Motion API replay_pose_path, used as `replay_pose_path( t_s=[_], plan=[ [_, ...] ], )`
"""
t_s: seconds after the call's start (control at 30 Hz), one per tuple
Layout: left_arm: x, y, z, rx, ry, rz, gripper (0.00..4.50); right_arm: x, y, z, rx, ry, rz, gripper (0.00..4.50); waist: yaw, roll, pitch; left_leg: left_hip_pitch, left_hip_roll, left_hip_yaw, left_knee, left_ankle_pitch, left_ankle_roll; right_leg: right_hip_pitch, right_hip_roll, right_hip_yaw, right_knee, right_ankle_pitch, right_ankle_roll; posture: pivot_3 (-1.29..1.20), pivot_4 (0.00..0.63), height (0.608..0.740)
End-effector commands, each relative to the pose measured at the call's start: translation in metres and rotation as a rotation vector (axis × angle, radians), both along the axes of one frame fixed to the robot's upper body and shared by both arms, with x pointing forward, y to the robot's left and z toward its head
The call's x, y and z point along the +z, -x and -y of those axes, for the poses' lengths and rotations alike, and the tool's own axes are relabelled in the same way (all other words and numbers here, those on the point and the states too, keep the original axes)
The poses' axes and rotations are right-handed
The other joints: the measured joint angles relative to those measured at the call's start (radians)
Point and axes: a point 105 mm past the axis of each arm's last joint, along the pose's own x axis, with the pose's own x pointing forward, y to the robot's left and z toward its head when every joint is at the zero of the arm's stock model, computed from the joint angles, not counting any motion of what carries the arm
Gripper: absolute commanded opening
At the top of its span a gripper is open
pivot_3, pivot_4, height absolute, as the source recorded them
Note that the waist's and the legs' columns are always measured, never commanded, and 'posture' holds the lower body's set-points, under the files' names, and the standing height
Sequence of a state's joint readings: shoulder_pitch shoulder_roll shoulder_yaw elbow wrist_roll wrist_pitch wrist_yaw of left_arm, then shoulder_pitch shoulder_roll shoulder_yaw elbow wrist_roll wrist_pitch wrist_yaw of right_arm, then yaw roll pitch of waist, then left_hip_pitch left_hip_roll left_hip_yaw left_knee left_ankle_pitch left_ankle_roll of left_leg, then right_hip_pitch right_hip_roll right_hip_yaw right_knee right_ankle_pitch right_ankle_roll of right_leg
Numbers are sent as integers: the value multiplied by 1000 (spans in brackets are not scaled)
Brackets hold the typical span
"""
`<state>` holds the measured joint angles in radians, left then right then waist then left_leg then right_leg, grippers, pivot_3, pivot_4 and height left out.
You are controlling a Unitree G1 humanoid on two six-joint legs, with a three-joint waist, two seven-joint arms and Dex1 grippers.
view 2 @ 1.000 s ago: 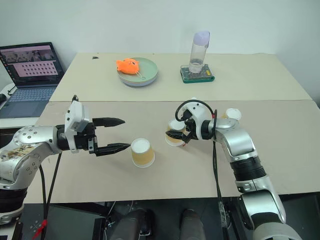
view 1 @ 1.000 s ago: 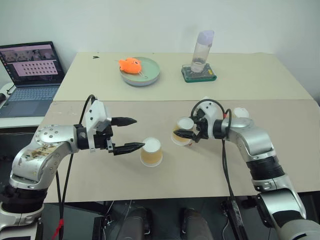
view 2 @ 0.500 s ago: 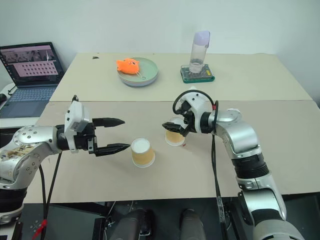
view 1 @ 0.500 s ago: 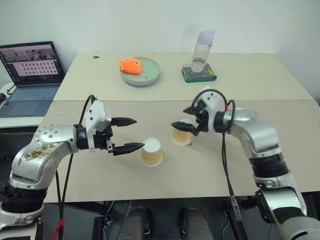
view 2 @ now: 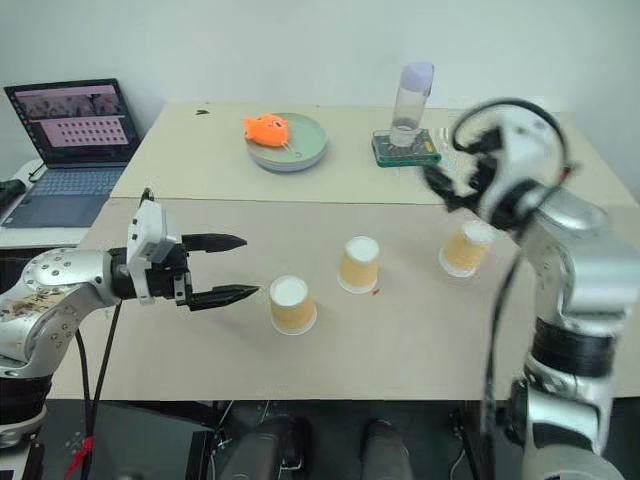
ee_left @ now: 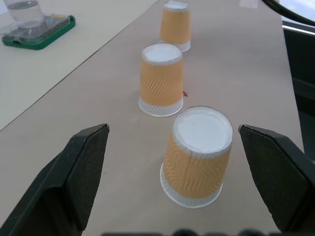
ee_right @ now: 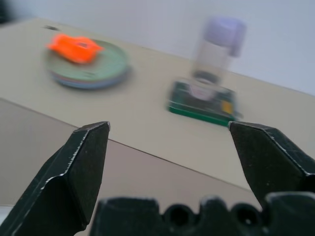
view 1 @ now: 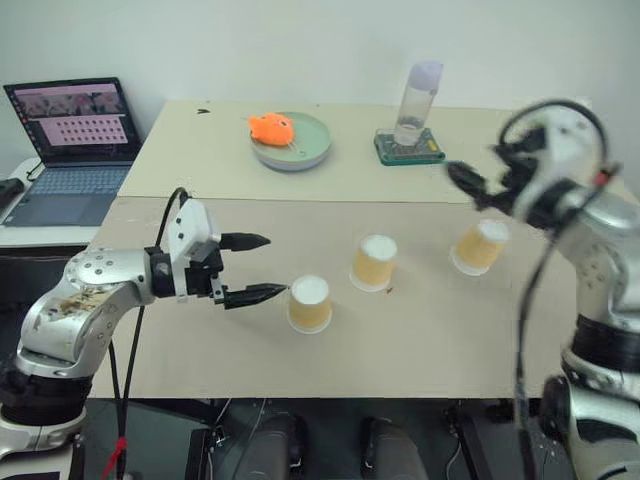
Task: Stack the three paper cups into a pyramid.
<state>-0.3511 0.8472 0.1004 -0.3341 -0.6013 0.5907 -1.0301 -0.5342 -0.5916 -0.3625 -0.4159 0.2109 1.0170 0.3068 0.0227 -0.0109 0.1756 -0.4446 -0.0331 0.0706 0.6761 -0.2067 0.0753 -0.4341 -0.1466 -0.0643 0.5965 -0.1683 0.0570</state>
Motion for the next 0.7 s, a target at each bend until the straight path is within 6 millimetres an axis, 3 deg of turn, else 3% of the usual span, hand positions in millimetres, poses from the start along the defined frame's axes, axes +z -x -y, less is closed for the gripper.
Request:
replay_pose_path(
  t_s=[0.03, 0.2, 0.3, 0.5, 0.7],
  plan=[
    [11, 0, -1, -3, 1, 47, 4500, 12, 19, 1, -149, 72, 112, 4492, -14, 1, 0, -3, 0, 1, 0, 1, -1, -3, 0, 2, 0, 0, 0, 0, 150, 740],
    [10, -1, 5, -26, 11, 37, 4500, -21, 13, -6, -203, -8, 54, 4492, -30, 1, 0, 1, 4, 4, 0, -2, 5, -2, 3, 3, 1, -2, 3, 0, 150, 740],
    [11, -3, 6, -30, 12, 40, 4500, -30, 7, -14, -179, -91, 50, 4492, -33, 1, 0, 0, 5, 4, 1, -1, 7, -2, 4, 3, 1, -1, 3, 0, 150, 740],
    [13, -3, 7, -38, 8, 43, 4500, -47, 3, -12, -190, -331, 62, 4492, -33, 1, 0, 0, 5, 4, 0, 4, 11, -3, 6, 4, 1, 2, -2, 0, 150, 740],
    [15, -3, 6, -36, 6, 44, 4500, -58, 2, -1, -233, -367, 67, 4492, -35, 1, 0, 0, 6, 4, 0, 5, 7, -3, 7, 5, 0, 2, -2, 0, 150, 740]
  ],
)
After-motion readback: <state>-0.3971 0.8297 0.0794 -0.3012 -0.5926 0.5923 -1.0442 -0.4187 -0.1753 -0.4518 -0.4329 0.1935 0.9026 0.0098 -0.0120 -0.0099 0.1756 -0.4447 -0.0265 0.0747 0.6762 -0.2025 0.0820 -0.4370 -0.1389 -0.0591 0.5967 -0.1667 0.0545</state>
